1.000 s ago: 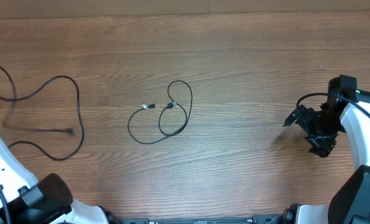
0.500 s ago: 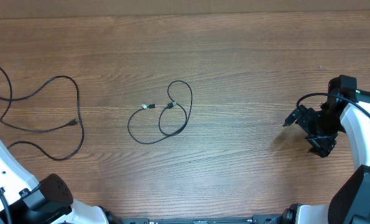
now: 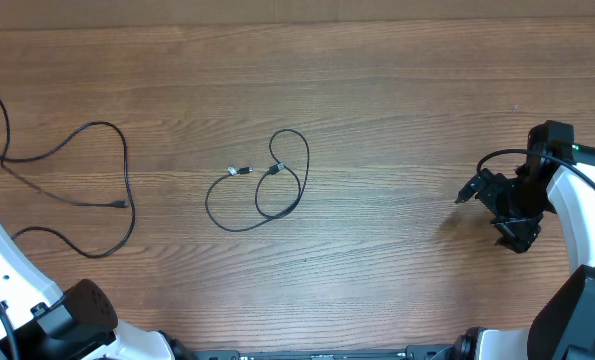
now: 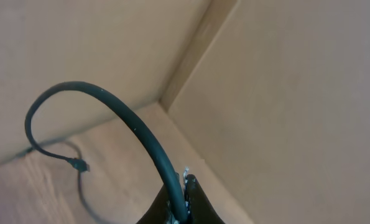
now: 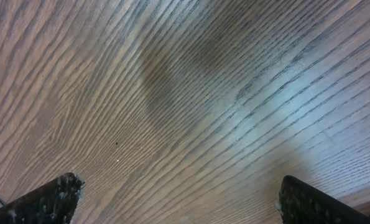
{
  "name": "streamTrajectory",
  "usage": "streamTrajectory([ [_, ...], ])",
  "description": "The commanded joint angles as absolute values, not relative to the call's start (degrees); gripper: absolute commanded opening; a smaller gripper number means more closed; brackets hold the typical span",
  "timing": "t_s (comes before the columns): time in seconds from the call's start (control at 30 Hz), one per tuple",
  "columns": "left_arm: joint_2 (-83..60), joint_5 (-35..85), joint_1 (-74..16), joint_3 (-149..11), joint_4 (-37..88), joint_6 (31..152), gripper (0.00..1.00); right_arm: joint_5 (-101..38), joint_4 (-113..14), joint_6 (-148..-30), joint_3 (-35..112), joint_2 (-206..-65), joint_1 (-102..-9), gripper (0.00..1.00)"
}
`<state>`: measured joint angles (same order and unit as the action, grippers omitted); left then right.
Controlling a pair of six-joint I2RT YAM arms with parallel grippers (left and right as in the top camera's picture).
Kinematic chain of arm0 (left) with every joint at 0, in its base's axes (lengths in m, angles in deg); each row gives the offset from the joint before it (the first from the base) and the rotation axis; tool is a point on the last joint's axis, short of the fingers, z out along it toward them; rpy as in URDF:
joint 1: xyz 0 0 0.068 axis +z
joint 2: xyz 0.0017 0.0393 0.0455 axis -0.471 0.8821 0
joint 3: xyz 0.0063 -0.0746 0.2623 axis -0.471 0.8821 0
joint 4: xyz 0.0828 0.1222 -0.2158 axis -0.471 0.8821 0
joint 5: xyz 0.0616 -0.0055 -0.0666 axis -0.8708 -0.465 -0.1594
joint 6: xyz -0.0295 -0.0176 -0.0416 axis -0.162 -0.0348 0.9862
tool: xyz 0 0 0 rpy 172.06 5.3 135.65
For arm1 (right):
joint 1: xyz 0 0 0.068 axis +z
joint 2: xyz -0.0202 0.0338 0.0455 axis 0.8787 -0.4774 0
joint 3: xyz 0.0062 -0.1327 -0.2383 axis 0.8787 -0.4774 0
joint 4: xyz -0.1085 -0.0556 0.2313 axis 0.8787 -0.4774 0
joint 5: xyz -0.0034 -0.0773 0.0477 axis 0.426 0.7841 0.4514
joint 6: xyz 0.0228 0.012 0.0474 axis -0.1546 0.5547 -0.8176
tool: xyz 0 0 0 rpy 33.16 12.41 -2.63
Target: Untangle cables
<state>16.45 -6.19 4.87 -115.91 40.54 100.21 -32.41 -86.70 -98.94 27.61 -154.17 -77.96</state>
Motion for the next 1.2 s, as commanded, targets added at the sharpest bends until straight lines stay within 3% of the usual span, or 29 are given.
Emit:
streamTrajectory([
  [0.0, 15.65, -5.49, 4.98, -116.26, 38.25, 100.16, 0.04, -32.70, -86.43, -98.72, 27.17, -154.33, -78.07, 1.00],
  [0.5, 14.71, -5.47, 5.07, -116.32, 21.98, 97.32, 0.04, -32.72, -86.35, -98.75, 27.02, -154.33, -78.07, 1.00],
  [0.8, 15.91, -4.86, 4.87, -116.24, 31.29, 97.10, 0.06, -32.72, -85.73, -98.77, 27.02, -154.33, -78.07, 1.00],
  [0.83, 16.35, -5.51, 4.89, -116.24, 33.46, 97.13, 0.13, -32.72, -85.76, -98.77, 27.02, -154.33, -78.07, 1.00],
  [0.93, 17.79, -6.19, 4.87, -116.24, 39.71, 97.13, 0.77, -32.72, -85.76, -98.75, 27.02, -154.33, -78.07, 1.00],
  [0.97, 18.31, -6.19, 4.87, -116.24, 41.65, 97.13, 0.90, -32.72, -85.76, -98.75, 27.02, -154.33, -78.07, 1.00],
  [1.03, 19.21, -6.19, 4.87, -116.24, 45.06, 97.15, 1.00, -32.72, -85.78, -98.75, 27.02, -154.33, -78.07, 1.00],
  [1.17, 20.78, -6.19, 4.87, -116.24, 51.82, 97.15, 1.00, -32.72, -85.80, -98.75, 27.02, -154.33, -78.07, 1.00],
])
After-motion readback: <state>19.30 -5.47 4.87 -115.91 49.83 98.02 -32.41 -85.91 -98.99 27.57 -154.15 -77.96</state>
